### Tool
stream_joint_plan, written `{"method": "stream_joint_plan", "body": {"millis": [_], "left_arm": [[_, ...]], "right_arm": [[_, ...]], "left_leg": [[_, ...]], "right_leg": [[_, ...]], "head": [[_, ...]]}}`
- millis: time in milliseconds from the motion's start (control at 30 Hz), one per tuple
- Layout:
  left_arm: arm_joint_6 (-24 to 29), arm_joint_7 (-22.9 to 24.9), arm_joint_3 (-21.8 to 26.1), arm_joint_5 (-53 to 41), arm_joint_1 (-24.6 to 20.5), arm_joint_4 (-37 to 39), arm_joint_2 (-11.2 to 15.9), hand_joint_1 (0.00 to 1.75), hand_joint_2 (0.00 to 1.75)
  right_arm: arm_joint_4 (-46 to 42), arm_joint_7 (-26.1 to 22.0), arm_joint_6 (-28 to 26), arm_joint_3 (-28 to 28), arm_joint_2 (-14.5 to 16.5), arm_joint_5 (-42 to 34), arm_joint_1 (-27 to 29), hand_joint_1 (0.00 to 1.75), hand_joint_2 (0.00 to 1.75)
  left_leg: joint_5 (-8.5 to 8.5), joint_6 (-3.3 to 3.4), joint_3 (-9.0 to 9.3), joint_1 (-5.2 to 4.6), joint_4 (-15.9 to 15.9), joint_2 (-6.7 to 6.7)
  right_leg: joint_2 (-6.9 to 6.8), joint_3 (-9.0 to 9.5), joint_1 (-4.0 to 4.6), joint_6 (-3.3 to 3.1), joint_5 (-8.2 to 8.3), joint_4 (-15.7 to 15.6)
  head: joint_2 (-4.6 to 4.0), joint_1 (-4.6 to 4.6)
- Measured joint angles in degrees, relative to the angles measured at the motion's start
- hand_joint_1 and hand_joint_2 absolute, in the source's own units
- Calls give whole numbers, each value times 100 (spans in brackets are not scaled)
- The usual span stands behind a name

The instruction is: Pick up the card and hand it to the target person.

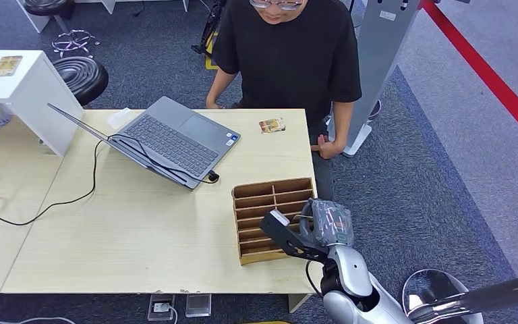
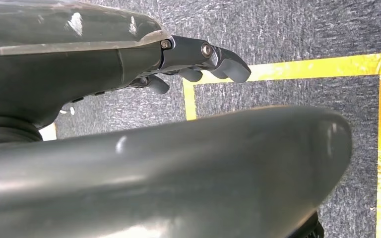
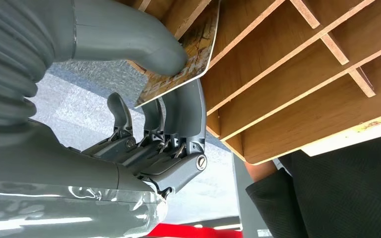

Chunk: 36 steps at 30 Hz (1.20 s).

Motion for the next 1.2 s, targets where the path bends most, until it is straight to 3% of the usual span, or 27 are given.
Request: {"method": "stream_joint_plan", "body": {"millis": [100, 733, 1200], "left_arm": [[1, 1, 0, 7, 0, 0, 0, 0, 0], [78, -81, 2, 211, 1, 0, 0, 0, 0], [81, -115, 2, 290, 1, 0, 0, 0, 0]], "right_arm": [[0, 0, -3, 1, 1, -4, -10, 148, 175], [-53, -75, -156, 9, -1, -10, -37, 147, 175], [-1034, -217, -187, 95, -101, -64, -513, 147, 175]], "left_leg": [[0, 0, 0, 0, 0, 0], [0, 0, -1, 0, 0, 0], [0, 0, -1, 0, 0, 0]], "right_leg": [[0, 0, 0, 0, 0, 0], [0, 0, 0, 0, 0, 0], [1, 1, 0, 1, 1, 0]], "head": [[0, 1], [-1, 3], [-1, 2]]}}
